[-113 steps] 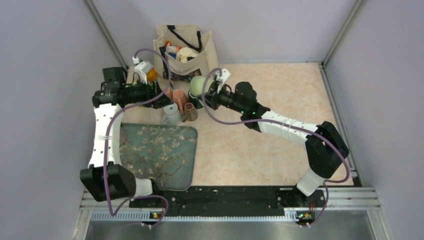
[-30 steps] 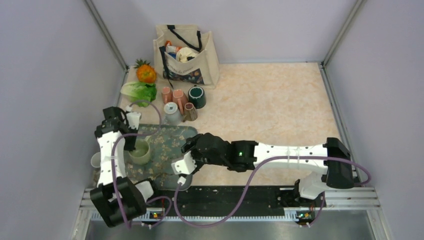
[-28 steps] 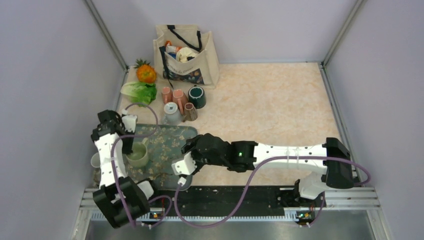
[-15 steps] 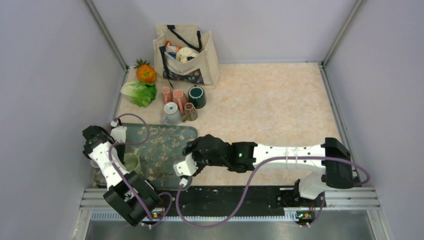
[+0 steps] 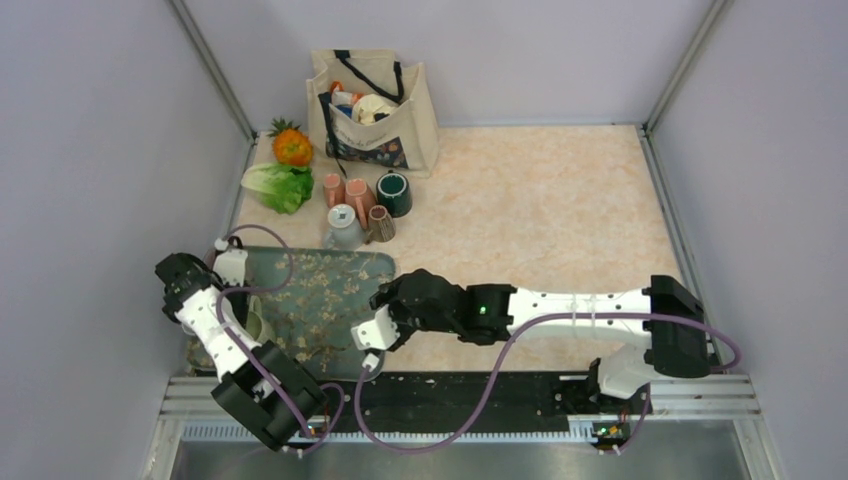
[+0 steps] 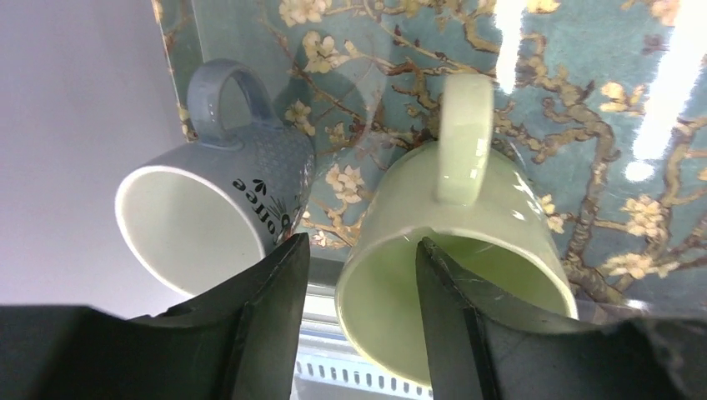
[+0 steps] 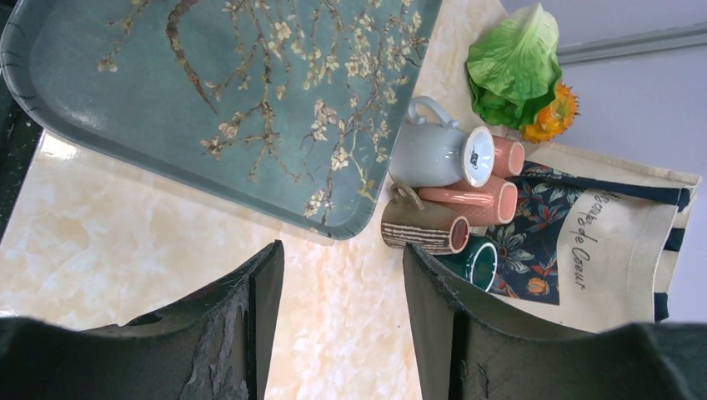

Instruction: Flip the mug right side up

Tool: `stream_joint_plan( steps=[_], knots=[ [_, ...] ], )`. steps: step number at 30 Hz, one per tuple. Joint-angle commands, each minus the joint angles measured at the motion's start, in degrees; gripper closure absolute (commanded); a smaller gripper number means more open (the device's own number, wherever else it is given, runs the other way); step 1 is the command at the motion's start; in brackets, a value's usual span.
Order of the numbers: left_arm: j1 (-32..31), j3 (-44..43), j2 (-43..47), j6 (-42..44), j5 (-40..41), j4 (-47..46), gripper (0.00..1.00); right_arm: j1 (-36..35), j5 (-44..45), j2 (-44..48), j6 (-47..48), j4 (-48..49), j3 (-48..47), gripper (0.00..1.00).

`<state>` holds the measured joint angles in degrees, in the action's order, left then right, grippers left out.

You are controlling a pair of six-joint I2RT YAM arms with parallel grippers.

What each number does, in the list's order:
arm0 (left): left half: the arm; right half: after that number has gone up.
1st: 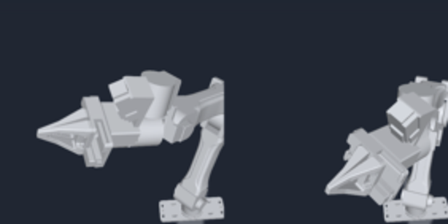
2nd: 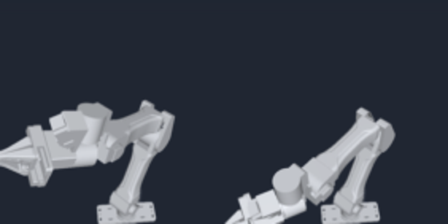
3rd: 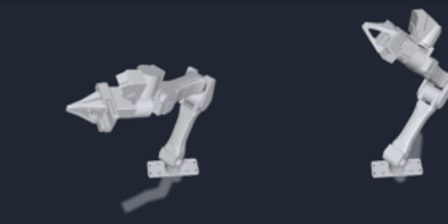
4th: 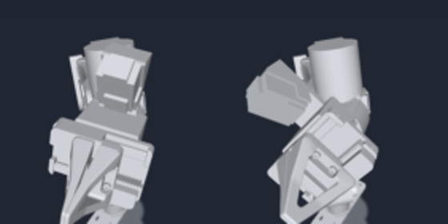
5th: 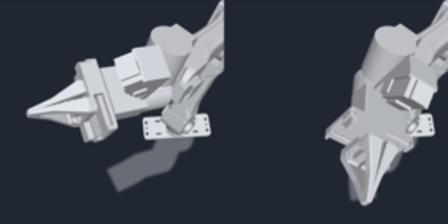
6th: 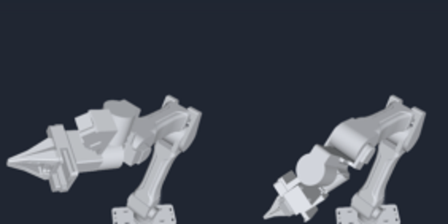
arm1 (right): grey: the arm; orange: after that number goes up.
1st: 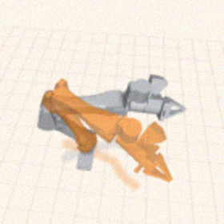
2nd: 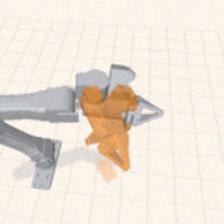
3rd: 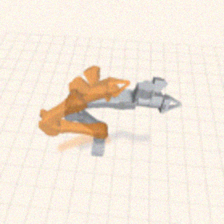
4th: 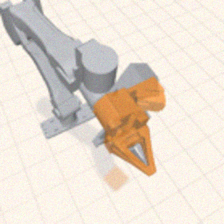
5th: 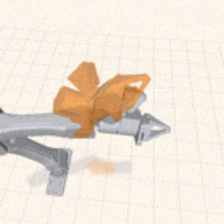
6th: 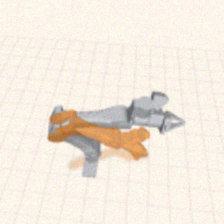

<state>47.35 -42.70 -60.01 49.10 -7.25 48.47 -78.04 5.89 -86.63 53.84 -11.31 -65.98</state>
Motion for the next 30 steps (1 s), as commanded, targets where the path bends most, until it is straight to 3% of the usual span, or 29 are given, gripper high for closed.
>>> stream_joint_plan(
  steps=[1,5,8,12,15,17,18,19,20,21,25,30],
  knots=[
    [0.5,-8.1,0.2,4.3,-6.7,8.4,0.43,1.1,-1.2,2.8,-1.1,3.1,0.4,0.46],
    [-0.2,-18.8,-2.2,13.2,-22.5,25.6,0.39,3.5,-3.1,2.9,-5.6,4.7,0.1,0.46],
    [-5.1,-26.8,-4.5,9.4,-29.6,29.6,0.35,7.1,-5.6,3.2,-11.2,6.9,-0.1,0.46],
    [-19.7,-29.5,-7.7,-4.0,-25.9,20.4,0.28,11.8,-9.3,3.9,-18.7,10.7,1.2,0.45],
    [-30.0,-28.2,-12.3,-8.3,-20.9,11.5,0.21,14.5,-12.3,5.2,-22.9,15.0,3.9,0.39],
    [-32.8,-29.3,-18.1,-9.4,-19.1,6.7,0.17,16.2,-13.2,6.2,-25.5,17.4,5.5,0.34],
    [-33.7,-30.5,-22.0,-10.2,-17.2,4.4,0.05,16.8,-13.6,6.6,-26.6,18.4,6.4,0.31],
    [-34.3,-32.4,-25.6,-11.0,-15.5,3.7,0.02,17.4,-14.0,7.0,-27.6,19.1,7.1,0.19],
    [-34.6,-34.4,-29.7,-11.4,-14.7,3.5,0.01,18.0,-14.6,7.5,-28.6,19.9,7.7,0.05],
    [-34.8,-36.3,-33.2,-11.4,-14.8,3.5,0.01,18.5,-15.1,7.9,-29.6,20.4,8.3,0.02],
    [-36.2,-38.5,-40.3,-10.0,-15.5,0.5,0.03,20.1,-16.4,8.8,-31.9,22.9,10.3,0.01],
    [-39.6,-33.6,-40.5,-8.6,-14.2,-7.7,0.13,21.0,-17.2,8.4,-32.7,23.8,11.7,0.01]
  ],
)
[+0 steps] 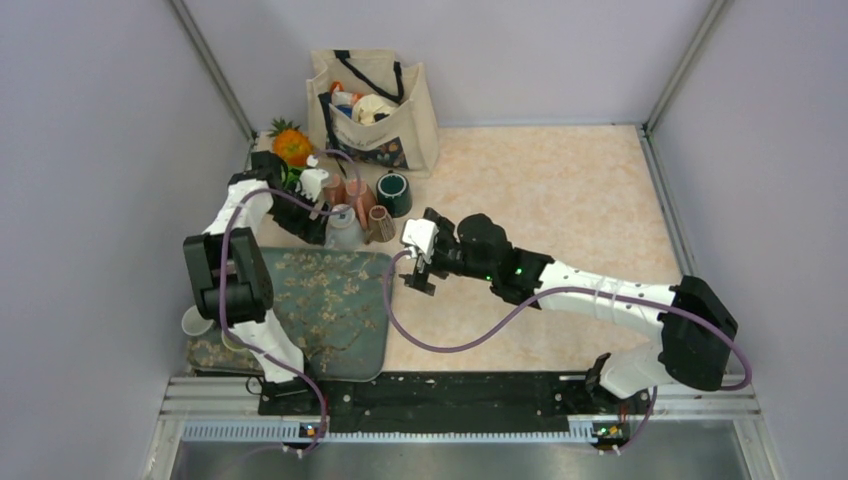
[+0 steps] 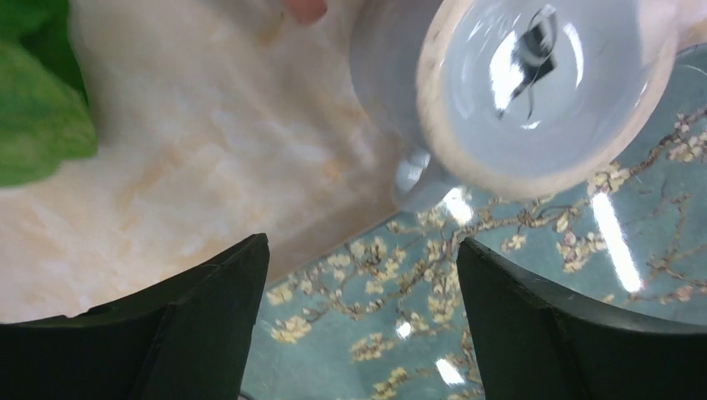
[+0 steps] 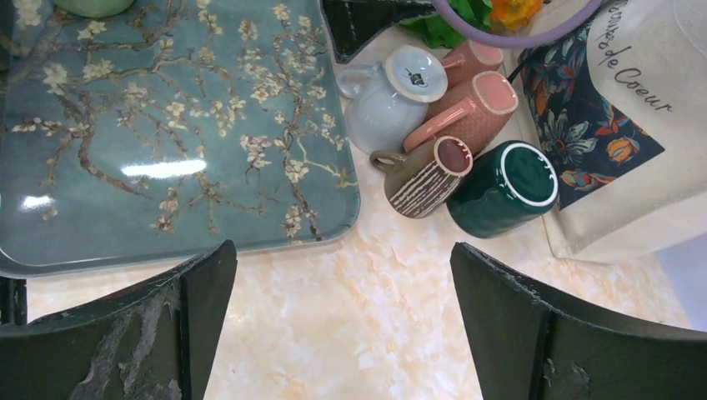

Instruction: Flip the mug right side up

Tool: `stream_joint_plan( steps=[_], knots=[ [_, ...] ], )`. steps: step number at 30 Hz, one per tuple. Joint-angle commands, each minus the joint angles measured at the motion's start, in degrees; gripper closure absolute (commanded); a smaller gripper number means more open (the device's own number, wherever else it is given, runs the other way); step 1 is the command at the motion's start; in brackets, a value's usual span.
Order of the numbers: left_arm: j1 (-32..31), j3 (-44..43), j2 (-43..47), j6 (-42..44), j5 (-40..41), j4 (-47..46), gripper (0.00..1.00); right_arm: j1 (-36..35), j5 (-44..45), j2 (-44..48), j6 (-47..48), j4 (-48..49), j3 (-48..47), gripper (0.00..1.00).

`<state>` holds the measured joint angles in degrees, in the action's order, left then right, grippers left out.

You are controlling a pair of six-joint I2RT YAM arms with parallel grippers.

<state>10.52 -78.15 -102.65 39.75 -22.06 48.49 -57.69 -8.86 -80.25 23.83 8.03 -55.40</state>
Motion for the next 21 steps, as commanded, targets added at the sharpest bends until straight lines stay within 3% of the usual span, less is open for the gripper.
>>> stream_joint_plan(
  steps=[1,5,9,12,16,18,21],
  knots=[
    [-3.3,3.2,1.9,1.1,1.0,-8.7,0.16,0.8,-2.5,2.0,-2.6,4.4,1.2,0.01],
    [-4.5,5.4,1.2,3.3,0.0,-9.3,0.3,0.8,-2.8,2.5,-2.1,4.3,1.5,0.01],
    [-5.2,6.6,-0.2,1.8,2.5,-12.9,0.33,0.9,-3.3,2.7,-1.7,4.3,1.5,0.01],
    [-6.0,6.4,-1.2,-0.3,2.3,-14.1,0.45,0.9,-3.7,2.9,-1.6,4.5,1.4,0.01],
    [-6.5,7.7,-0.5,-1.5,-1.2,-14.4,0.73,0.8,-3.5,3.0,-1.8,4.4,1.5,0.01],
    [-6.5,8.2,0.3,-2.0,-2.0,-13.7,0.99,0.8,-3.2,3.0,-2.0,4.2,1.7,0.01],
    [-6.4,6.2,1.0,-3.4,-1.6,-9.3,1.0,0.8,-3.3,3.1,-2.8,4.1,1.5,0.01]
  ],
)
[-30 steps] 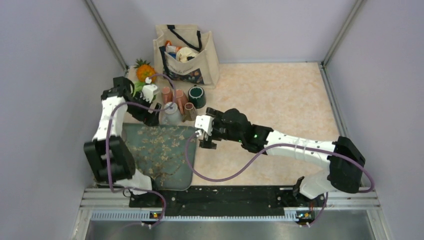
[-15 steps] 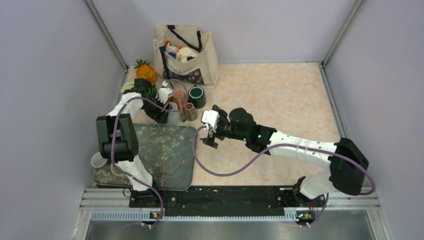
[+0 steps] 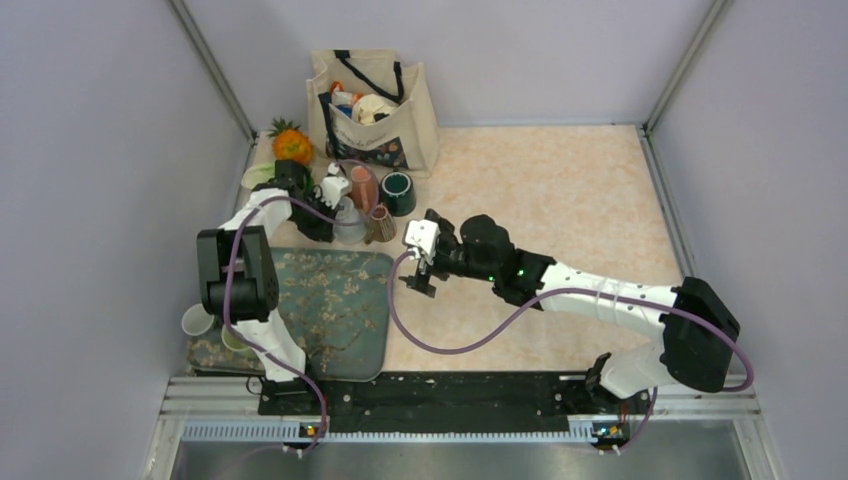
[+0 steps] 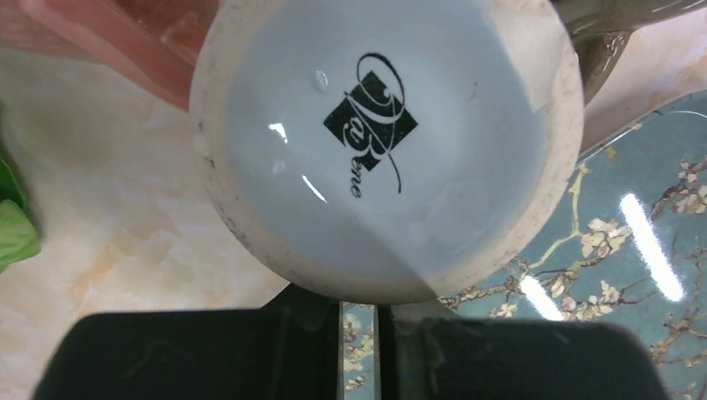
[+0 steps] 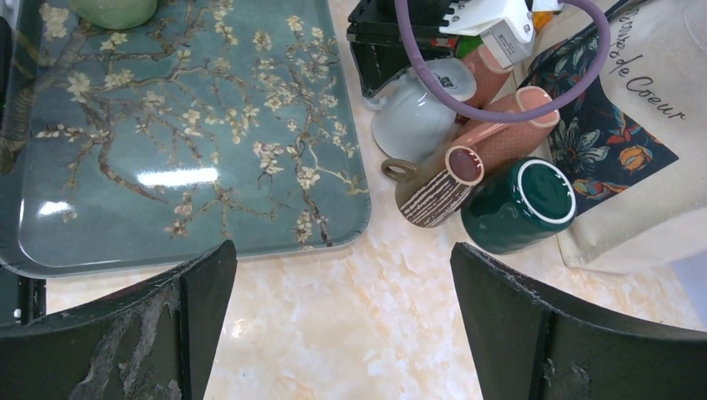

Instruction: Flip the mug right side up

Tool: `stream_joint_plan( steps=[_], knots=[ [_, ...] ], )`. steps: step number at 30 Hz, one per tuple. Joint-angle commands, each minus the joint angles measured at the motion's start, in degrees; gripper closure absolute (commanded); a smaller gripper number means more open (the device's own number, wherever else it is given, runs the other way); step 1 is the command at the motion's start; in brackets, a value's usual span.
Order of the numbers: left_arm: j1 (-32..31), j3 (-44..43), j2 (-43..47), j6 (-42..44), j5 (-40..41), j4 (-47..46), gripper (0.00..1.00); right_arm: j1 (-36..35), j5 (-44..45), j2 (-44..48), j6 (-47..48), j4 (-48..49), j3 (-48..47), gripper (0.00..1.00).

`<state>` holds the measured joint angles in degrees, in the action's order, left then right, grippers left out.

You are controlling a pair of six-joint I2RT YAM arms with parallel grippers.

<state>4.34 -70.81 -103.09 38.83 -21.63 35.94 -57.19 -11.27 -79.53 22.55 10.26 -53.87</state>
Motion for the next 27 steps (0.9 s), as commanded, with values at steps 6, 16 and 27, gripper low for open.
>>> stream_joint_plan(
  steps=[6,16,27],
  knots=[
    [2.2,-2.8,8.0,-9.2,-5.9,8.8,1.0,0.6,-1.0,0.7,-9.4,9.0,0.7,0.01],
    [2.4,-0.8,25.3,-17.3,-17.1,12.7,1.0,6.5,-8.1,-8.7,-43.5,30.0,-0.6,0.01],
    [-0.8,-0.3,31.9,-24.2,-34.2,12.0,1.0,12.1,-13.3,-18.6,-69.2,57.2,0.5,0.15]
  ],
)
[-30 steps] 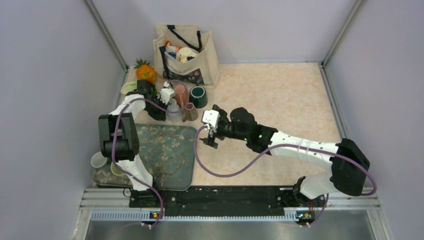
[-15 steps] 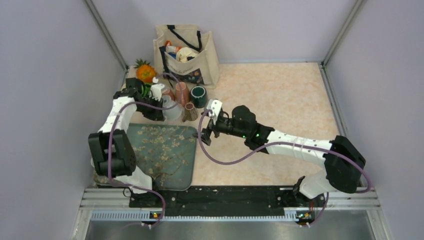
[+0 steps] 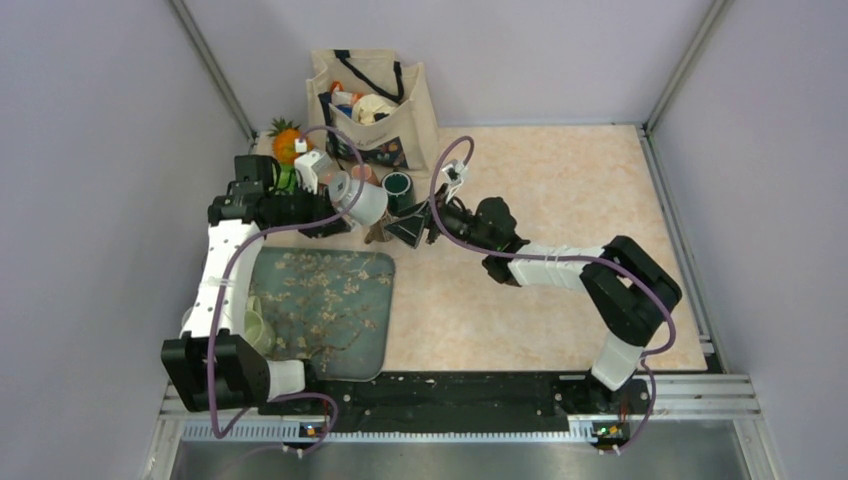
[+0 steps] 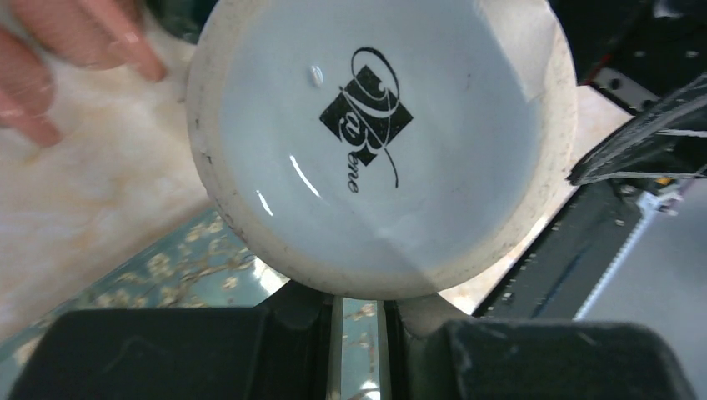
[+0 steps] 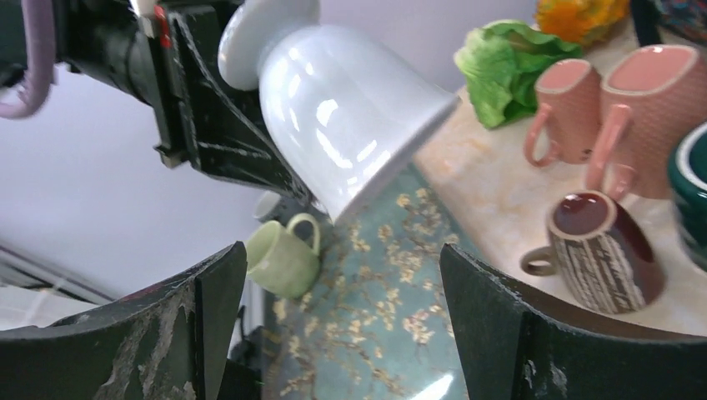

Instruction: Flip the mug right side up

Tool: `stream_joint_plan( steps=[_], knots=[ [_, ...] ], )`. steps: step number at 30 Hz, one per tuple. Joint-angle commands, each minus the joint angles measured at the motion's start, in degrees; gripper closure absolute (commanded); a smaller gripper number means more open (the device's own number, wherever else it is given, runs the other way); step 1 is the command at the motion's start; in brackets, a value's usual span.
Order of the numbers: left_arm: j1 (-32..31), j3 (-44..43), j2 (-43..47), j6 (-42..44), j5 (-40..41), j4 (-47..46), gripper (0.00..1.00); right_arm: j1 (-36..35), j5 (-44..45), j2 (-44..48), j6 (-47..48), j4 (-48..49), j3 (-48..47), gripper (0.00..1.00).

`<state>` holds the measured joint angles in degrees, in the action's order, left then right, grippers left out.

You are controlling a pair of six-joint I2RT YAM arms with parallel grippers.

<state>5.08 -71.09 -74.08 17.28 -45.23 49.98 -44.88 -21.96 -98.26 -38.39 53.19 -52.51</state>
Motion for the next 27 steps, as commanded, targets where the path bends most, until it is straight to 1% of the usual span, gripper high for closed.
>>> stream_joint_plan(
  steps=[1,3,7,9,12,13,14,15,16,18,20,21,22,23,24,25,26,27],
  knots=[
    [-1.7,0.5,3.0,-2.8,-11.8,-2.0,1.0,-0.2,-2.3,0.3,-8.5,14.7,-1.1,0.16],
    [-2.0,1.4,3.3,-3.5,-14.5,-2.7,1.0,-0.2,-2.1,0.4,-9.3,14.5,-2.1,0.21],
    [-3.2,2.5,4.0,-5.7,-16.5,-5.8,1.0,-0.2,-4.4,-1.3,-14.2,16.8,-4.1,0.28],
    [-3.9,2.6,4.0,-6.3,-17.1,-6.4,1.0,-0.3,-5.1,-2.4,-16.7,18.7,-4.9,0.37],
    [-4.8,3.2,3.7,-5.4,-16.8,-6.4,1.0,-0.4,-4.2,-2.9,-19.2,23.5,-4.4,0.57],
    [-4.8,3.9,3.6,-4.8,-16.9,-6.5,1.0,-0.4,-3.4,-2.6,-18.9,23.8,-4.0,0.65],
    [-6.3,4.5,3.6,-4.4,-16.9,-6.4,1.0,-0.3,-2.6,-2.0,-18.0,23.6,-3.7,0.75],
    [-6.5,5.1,3.6,-3.4,-16.6,-6.0,1.0,-0.4,-1.9,-1.4,-16.7,22.6,-3.4,0.9],
    [-6.5,5.3,3.5,-1.7,-16.2,-4.9,1.0,-0.3,-1.0,-0.6,-15.3,21.3,-3.2,1.0],
    [-6.5,4.9,3.6,2.5,-14.5,-2.0,1.0,0.1,0.3,0.7,-12.0,17.7,-2.8,1.0],
    [-6.3,4.1,3.5,6.2,-11.4,1.8,1.0,0.3,1.7,2.6,-5.2,10.7,-2.8,1.0],
    [-5.9,3.4,3.4,7.2,-9.3,3.2,0.86,0.3,2.6,3.8,-1.1,6.2,-3.0,1.0],
    [-5.5,2.5,3.4,8.2,-6.5,5.1,0.68,0.2,3.6,5.4,3.7,1.0,-3.4,1.0],
    [-4.1,1.7,3.4,9.5,-4.6,6.6,0.54,0.2,4.3,6.6,8.5,-5.7,-4.1,1.0],
    [-2.9,1.4,3.5,10.5,-3.5,7.4,0.42,0.0,5.5,7.6,13.4,-10.1,-4.7,1.0],
    [-1.0,1.2,3.7,11.3,-2.7,7.6,0.33,-0.6,6.6,8.3,18.6,-15.0,-5.8,1.0],
    [0.4,1.2,4.2,12.2,-2.2,7.7,0.27,-1.4,7.8,8.9,23.4,-19.3,-7.0,1.0],
    [1.8,1.0,4.5,12.3,-1.3,7.7,0.24,-2.2,8.7,9.2,27.9,-24.0,-8.8,1.0]
  ],
)
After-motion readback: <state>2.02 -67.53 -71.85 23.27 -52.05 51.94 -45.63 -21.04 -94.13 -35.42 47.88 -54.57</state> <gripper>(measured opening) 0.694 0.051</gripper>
